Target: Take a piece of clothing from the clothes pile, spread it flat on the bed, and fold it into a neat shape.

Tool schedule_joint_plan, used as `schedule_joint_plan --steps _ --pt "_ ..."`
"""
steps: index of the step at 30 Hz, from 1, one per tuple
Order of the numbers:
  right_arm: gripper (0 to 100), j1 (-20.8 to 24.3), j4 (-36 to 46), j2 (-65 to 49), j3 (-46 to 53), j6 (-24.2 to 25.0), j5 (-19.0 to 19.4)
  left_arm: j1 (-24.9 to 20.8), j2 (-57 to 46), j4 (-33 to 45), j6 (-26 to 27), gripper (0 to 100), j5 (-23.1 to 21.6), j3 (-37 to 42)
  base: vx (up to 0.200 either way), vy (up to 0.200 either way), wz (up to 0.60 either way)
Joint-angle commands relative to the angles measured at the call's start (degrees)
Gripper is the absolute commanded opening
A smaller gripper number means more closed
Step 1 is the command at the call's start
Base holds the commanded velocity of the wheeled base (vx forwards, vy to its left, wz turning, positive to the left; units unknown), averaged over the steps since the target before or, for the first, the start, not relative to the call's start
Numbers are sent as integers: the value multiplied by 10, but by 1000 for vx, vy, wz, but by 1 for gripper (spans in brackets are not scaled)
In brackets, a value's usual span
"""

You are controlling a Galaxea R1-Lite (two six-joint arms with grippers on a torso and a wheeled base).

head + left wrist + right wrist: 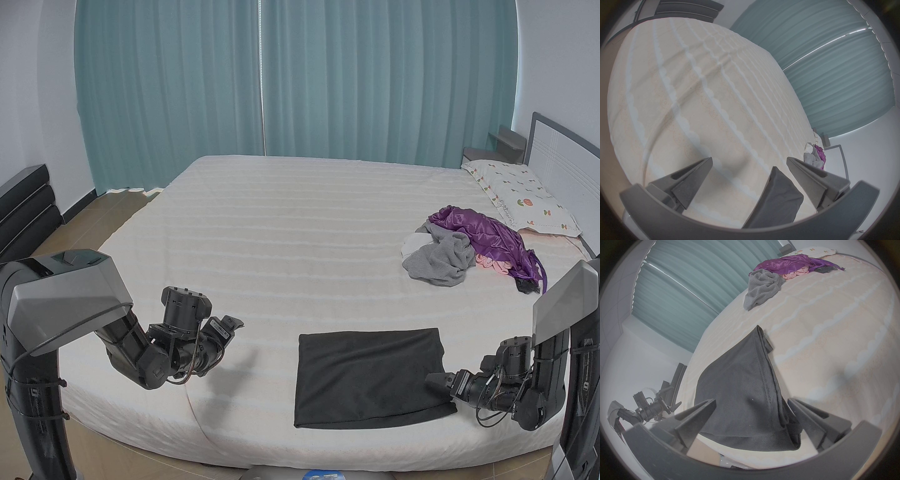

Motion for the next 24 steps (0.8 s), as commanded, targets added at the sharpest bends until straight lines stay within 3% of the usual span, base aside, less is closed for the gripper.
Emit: schedule_joint_plan --steps 1,9,24 --pt "0 1 -8 8 2 -8 -2 0 1 0 0 100 0 -1 0 0 0" --pt "0 -9 -9 -5 42 -62 -10 1 2 0 0 100 0 -2 0 0 0" --pt "0 -34 -9 -25 66 -93 -10 1 4 0 2 100 0 -2 0 0 0"
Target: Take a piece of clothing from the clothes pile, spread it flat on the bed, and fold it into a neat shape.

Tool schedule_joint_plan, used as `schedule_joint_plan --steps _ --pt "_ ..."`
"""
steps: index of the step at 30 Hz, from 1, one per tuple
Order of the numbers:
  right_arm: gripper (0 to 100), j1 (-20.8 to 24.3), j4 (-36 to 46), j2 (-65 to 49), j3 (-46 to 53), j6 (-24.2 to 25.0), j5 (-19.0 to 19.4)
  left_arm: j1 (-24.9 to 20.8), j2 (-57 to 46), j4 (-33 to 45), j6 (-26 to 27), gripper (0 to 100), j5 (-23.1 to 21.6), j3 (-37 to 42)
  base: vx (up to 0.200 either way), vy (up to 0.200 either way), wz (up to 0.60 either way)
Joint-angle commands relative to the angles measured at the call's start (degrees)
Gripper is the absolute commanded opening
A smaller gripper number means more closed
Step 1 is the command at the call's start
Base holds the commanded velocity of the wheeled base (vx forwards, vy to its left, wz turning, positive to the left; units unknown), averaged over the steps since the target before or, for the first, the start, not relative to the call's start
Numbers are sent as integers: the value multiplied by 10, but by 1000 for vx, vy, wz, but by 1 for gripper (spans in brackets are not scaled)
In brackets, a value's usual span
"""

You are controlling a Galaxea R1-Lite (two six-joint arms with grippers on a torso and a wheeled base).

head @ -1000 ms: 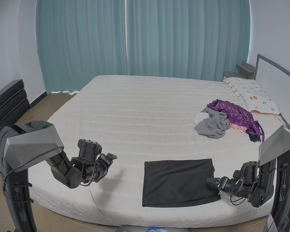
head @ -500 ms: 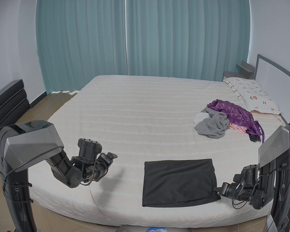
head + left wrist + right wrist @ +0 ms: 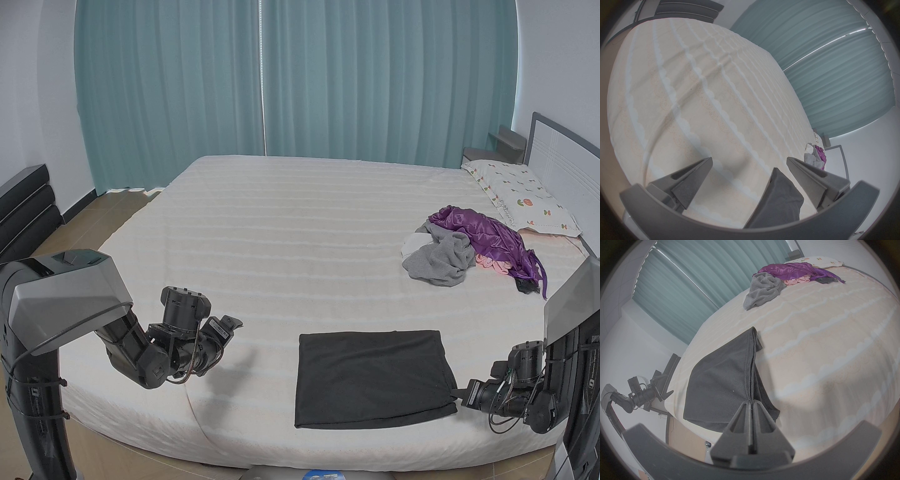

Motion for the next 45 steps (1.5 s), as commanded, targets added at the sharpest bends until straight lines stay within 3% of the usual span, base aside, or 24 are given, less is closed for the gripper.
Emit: schedule_joint_plan --steps 1,11,12,20,24,26,32,45 --pt "0 -8 -8 -3 7 -3 0 0 2 0 0 100 0 0 0 0 0" --pt "0 -12 -8 14 12 -23 0 0 2 0 0 100 0 0 0 0 0" --pt "100 -13 -8 20 12 -27 1 0 2 0 0 100 0 0 0 0 0" --pt "100 -16 -8 9 -24 -17 1 -1 2 0 0 100 0 1 0 0 0" --pt "100 -13 -8 15 -93 55 -1 0 2 0 -1 100 0 1 0 0 0" --pt "100 -15 -4 21 -119 63 -4 0 1 -1 -1 100 0 2 0 0 0" --pt "100 -14 107 67 -301 66 -75 0 1 -1 0 100 1 5 0 0 0" --pt "100 -3 224 103 -456 66 -81 -1 1 -1 1 100 1 5 0 0 0"
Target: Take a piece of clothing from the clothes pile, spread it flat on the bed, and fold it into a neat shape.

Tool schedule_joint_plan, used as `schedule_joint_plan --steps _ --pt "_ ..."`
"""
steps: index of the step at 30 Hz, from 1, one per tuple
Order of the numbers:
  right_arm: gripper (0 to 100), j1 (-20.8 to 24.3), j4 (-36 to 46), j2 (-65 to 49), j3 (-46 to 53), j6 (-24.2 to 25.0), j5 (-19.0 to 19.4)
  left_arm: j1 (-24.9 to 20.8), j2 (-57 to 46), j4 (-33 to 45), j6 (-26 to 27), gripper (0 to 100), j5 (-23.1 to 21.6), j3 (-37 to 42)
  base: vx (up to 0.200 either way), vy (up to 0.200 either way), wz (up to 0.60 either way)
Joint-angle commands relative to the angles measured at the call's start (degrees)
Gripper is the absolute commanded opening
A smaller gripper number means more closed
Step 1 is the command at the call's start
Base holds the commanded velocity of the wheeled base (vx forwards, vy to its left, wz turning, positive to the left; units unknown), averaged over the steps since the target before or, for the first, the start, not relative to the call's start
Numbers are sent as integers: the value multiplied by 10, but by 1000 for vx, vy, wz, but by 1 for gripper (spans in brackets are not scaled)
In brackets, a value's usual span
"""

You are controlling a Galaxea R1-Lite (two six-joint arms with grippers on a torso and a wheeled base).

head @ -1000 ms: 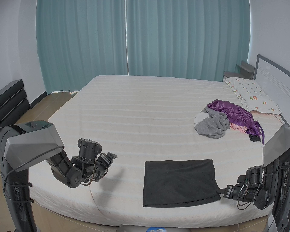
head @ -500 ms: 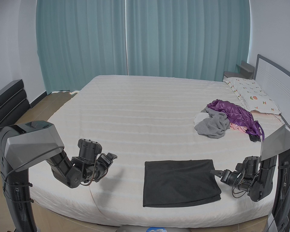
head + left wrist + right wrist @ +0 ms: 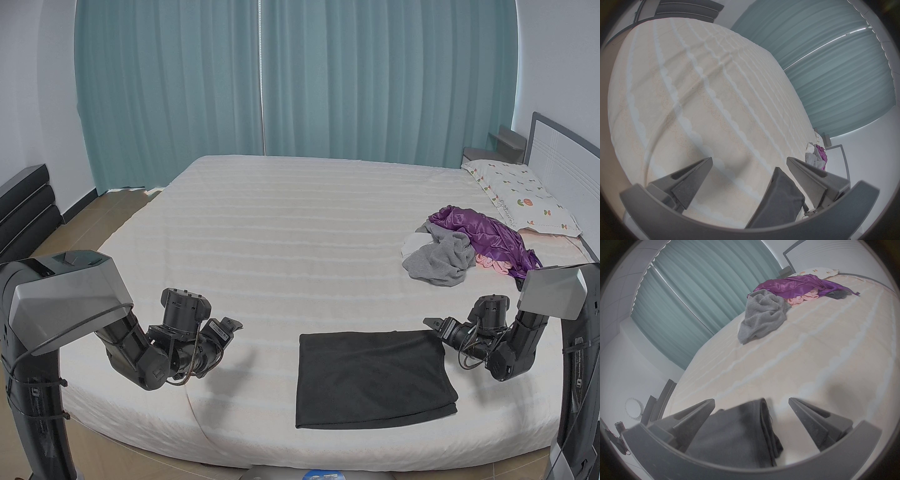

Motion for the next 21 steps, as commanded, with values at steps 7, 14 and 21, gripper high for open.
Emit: schedule_joint_plan --steps 7,14,21 --pt "0 12 54 34 -89 5 3 0 0 -1 0 100 0 0 0 0 0" --pt "0 12 54 35 -96 5 -3 -1 1 -1 0 100 0 0 0 0 0" --pt "0 11 55 33 -96 6 -4 -2 1 -1 0 100 1 1 0 0 0"
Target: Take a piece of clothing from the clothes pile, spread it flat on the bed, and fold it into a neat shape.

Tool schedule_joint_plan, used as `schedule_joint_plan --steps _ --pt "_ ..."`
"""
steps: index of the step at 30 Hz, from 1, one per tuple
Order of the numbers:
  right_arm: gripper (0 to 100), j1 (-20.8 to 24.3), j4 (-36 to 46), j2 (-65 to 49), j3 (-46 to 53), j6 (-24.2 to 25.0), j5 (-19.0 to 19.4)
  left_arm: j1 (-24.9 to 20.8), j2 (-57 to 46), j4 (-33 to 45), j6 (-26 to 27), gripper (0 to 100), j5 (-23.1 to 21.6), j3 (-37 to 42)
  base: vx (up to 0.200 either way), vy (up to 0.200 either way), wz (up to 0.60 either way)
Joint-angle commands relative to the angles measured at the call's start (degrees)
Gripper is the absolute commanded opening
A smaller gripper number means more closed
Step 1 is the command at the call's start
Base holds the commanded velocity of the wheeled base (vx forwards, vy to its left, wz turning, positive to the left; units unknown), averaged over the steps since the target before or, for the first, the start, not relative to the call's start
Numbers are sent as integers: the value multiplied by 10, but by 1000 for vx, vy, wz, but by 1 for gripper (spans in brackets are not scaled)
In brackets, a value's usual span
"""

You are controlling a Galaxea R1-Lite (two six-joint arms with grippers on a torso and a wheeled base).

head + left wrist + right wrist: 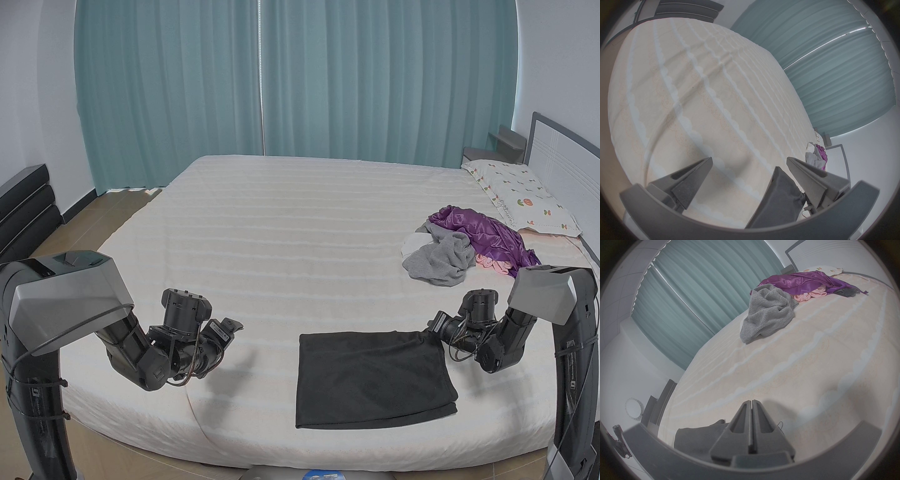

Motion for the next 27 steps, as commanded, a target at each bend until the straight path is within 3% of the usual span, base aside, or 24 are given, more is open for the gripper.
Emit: schedule_joint_plan --steps 1,8,9,17,22,27 --pt "0 -1 0 -1 0 0 0 0 1 0 0 100 0 0 0 0 0" --pt "0 -5 3 -2 1 1 -8 0 1 0 0 100 -1 -1 0 0 0" --pt "100 -6 3 -2 1 1 -8 0 0 0 0 100 -1 0 0 0 0" --pt "100 -14 2 -16 15 7 -7 0 1 0 0 100 0 -1 0 0 0" --pt "100 -25 -26 -88 107 93 0 0 -1 0 0 100 0 2 0 0 0" --pt "100 -36 -134 -128 241 134 6 -4 -4 1 0 100 -1 5 0 0 0"
